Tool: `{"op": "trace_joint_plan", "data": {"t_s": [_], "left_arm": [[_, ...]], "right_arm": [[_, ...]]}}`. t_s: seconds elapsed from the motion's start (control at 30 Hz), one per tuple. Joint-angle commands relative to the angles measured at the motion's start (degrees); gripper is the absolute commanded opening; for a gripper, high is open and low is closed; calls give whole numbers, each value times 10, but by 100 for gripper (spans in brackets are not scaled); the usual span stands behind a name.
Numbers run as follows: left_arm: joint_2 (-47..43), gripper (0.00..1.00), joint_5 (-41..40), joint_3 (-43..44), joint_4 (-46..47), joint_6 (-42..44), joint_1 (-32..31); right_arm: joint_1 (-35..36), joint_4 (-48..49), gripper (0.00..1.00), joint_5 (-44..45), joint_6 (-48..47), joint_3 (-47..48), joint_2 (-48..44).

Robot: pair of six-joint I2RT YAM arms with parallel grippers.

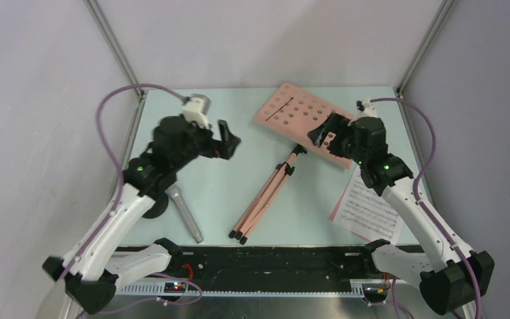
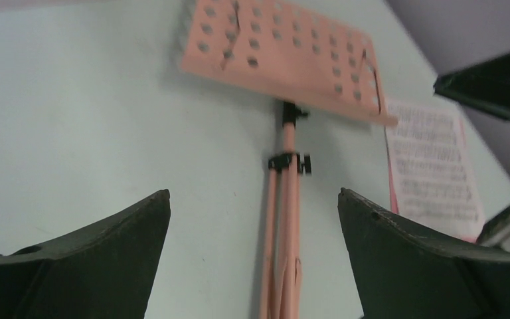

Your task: Set up the instrument practice props

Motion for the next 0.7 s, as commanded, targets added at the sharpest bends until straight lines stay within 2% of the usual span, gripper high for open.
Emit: {"op": "trace_joint_plan", "data": {"t_s": [0.0,0.07,0.17,0.3,0.53,0.67], "left_arm": [[52,100,-43,-47,27,7,-78],[81,100,-44,-69,43,-2,-112],[124,100,-28,-118,78,-21,-128],[179,100,-22,-171,150,-28,-165],[286,100,-20,-186,249,-59,-204],[348,99,-51,-171,265,-64,-220]], "right_arm": [[48,-32,95,59,76,23,26],[56,-55,91,77,117,22,41],[65,-89,90,91,172,22,62],[93,-100,91,102,192,22,95],[107,-100,89,92,199,19,98],[104,-118,88,104,190,17,83]]}}
